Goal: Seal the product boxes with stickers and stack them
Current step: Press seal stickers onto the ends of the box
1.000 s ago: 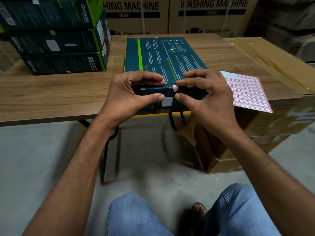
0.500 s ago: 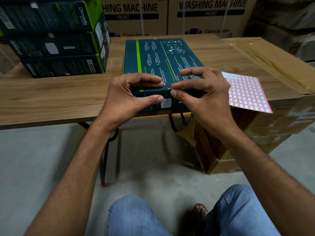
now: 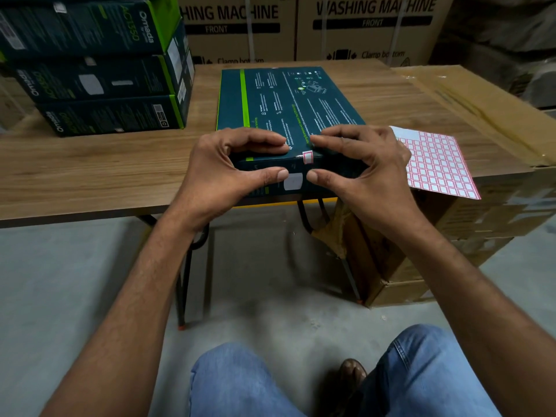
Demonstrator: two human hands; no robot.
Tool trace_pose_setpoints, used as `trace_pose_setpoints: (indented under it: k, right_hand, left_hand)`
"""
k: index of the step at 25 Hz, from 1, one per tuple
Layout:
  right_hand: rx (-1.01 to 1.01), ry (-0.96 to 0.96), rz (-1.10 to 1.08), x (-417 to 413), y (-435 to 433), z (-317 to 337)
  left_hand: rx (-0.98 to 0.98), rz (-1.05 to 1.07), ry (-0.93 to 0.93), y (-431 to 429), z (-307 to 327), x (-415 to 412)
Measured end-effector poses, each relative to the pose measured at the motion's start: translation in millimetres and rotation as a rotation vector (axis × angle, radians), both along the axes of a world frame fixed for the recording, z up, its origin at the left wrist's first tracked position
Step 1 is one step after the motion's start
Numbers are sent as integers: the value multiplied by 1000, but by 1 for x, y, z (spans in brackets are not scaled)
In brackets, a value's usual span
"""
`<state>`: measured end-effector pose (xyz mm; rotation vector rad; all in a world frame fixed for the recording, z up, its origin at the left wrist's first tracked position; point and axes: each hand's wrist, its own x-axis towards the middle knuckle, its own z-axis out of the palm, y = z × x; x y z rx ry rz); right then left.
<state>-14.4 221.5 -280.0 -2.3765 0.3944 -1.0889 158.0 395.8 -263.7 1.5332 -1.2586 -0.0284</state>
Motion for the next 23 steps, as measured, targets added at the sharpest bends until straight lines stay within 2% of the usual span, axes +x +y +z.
trace_pose_setpoints:
  k: [8,17,23]
  right_hand:
    - [-42,-6,-19,8,8,9]
    - [-1,-130,11,12,15,-2]
    - [142,-191,105,9,10,2]
  left_hand:
    - [-3,-2,12,-1,0,-1]
    - [6,-10,-14,1,0,0]
    - [-7,-2,-8,0,-1,-1]
